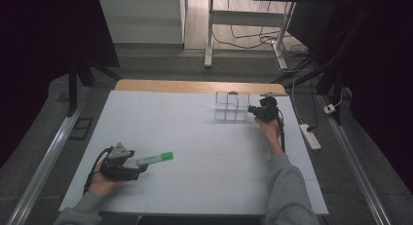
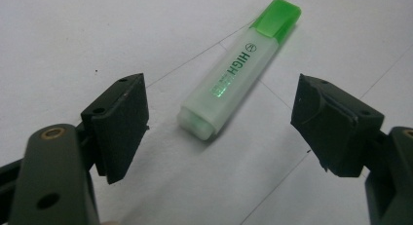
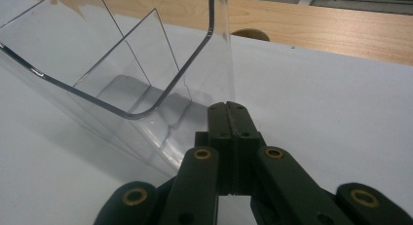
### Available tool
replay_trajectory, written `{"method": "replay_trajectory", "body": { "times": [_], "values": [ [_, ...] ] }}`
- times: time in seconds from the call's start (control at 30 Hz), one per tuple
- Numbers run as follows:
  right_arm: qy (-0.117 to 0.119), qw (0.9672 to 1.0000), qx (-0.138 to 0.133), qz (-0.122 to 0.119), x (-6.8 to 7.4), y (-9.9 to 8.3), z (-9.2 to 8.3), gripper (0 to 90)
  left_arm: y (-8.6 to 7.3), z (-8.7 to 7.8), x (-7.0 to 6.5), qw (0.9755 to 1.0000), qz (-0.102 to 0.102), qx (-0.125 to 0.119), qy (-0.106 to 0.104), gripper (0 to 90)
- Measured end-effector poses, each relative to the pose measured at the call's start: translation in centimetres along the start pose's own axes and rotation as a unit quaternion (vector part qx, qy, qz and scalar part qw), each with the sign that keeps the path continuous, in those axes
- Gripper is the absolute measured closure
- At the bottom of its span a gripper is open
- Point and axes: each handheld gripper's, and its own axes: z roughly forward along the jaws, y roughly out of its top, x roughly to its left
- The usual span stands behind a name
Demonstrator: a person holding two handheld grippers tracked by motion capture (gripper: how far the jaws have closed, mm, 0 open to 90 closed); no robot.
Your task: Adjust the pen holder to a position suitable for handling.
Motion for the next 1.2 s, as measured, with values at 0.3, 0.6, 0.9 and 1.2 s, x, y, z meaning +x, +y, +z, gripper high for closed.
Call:
{"method": "replay_trajectory", "body": {
  "times": [0.3,0.6,0.9,1.2],
  "values": [
    [-0.007,1.0,0.0,-0.004,0.2,0.1,0.0,89.2,0.0,0.0,0.0,1.0,0.001,0.001,0.0,21.7],
    [0.003,1.0,0.0,-0.003,0.8,0.2,0.4,89.2,0.0,0.0,-0.1,1.0,0.002,0.001,0.0,21.7],
    [0.004,0.9999,0.002,-0.012,1.9,0.1,1.3,89.2,0.0,0.0,0.0,1.0,0.004,0.002,-0.002,21.7],
    [0.008,0.9998,-0.002,-0.019,3.1,0.4,2.0,89.2,0.0,0.1,0.0,1.0,0.004,0.003,-0.003,21.6]
  ]
}}
